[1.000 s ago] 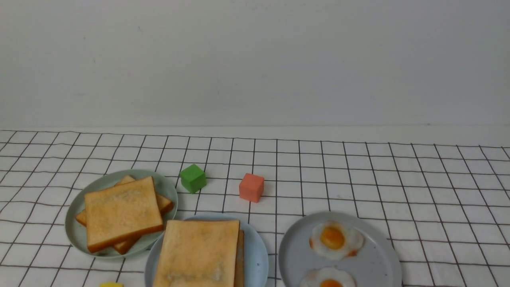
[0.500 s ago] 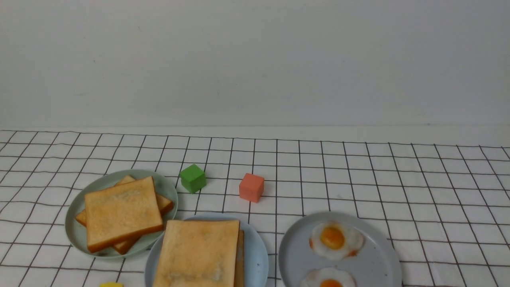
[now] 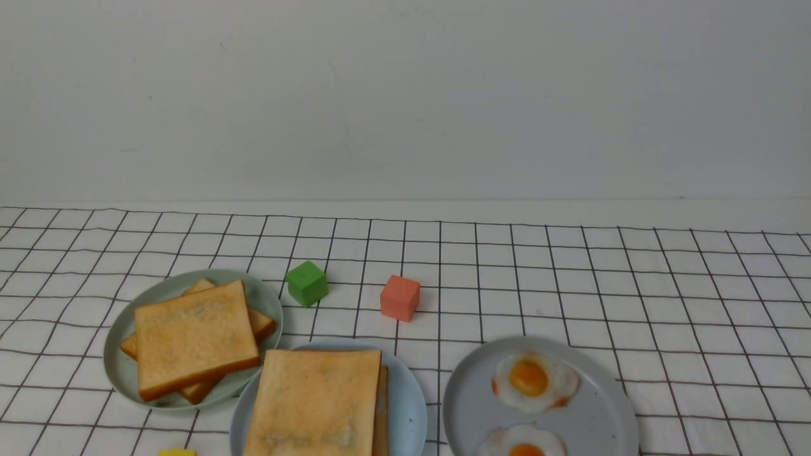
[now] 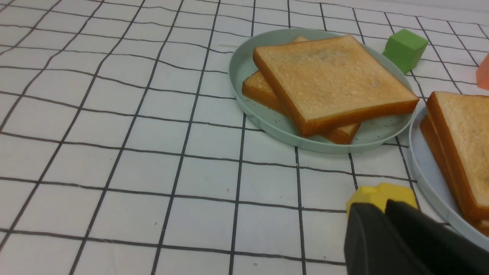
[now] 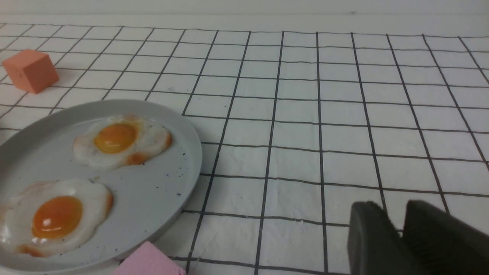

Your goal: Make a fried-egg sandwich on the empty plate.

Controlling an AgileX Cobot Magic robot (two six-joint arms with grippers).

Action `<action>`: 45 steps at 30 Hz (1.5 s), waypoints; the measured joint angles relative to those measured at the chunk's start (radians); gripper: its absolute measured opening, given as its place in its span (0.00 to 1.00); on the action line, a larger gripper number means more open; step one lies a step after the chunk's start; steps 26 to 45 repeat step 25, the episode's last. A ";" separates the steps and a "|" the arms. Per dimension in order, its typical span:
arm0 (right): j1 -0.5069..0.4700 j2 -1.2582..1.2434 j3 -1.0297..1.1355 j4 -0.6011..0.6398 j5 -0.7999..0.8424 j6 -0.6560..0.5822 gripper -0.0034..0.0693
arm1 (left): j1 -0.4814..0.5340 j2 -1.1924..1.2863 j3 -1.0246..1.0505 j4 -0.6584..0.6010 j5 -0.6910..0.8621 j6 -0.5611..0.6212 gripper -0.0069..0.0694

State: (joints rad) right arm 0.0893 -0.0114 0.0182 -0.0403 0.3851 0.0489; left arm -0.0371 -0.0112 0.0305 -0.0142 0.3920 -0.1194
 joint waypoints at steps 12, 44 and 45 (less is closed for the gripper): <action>0.000 0.000 0.000 0.000 0.000 0.000 0.30 | 0.000 0.000 0.000 0.000 0.000 0.000 0.20; 0.000 0.000 0.000 0.000 0.000 0.000 0.32 | 0.000 0.000 0.000 0.000 0.000 0.000 0.21; 0.000 0.000 0.000 0.000 0.000 0.000 0.32 | 0.000 0.000 0.000 0.000 0.000 0.000 0.21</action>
